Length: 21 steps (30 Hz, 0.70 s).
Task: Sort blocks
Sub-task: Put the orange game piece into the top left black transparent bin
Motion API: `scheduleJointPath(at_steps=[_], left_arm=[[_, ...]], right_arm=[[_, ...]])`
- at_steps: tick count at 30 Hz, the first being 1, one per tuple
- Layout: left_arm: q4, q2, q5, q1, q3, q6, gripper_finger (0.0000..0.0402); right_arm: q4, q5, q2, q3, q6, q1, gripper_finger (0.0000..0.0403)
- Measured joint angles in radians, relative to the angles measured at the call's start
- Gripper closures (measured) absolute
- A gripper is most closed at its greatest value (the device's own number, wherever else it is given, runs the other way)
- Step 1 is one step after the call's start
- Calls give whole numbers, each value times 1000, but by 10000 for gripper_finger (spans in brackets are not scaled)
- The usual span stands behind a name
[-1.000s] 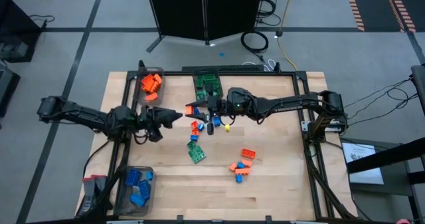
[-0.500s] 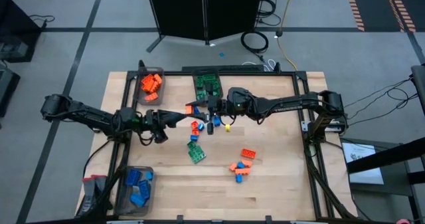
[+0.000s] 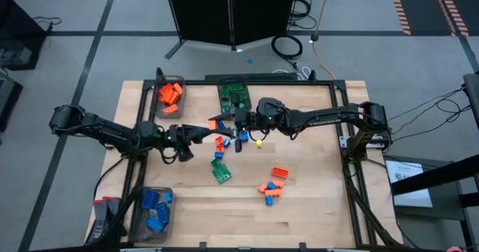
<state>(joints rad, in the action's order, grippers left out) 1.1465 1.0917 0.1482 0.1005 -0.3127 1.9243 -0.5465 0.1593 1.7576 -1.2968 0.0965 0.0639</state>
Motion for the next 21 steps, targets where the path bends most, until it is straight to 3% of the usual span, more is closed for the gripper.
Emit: scheduleJointPath(at_steps=[21], left_arm=[[-14, 2, -4, 0, -21, -8, 139]], right_arm=[[-35, 1, 41, -1, -7, 0, 282]])
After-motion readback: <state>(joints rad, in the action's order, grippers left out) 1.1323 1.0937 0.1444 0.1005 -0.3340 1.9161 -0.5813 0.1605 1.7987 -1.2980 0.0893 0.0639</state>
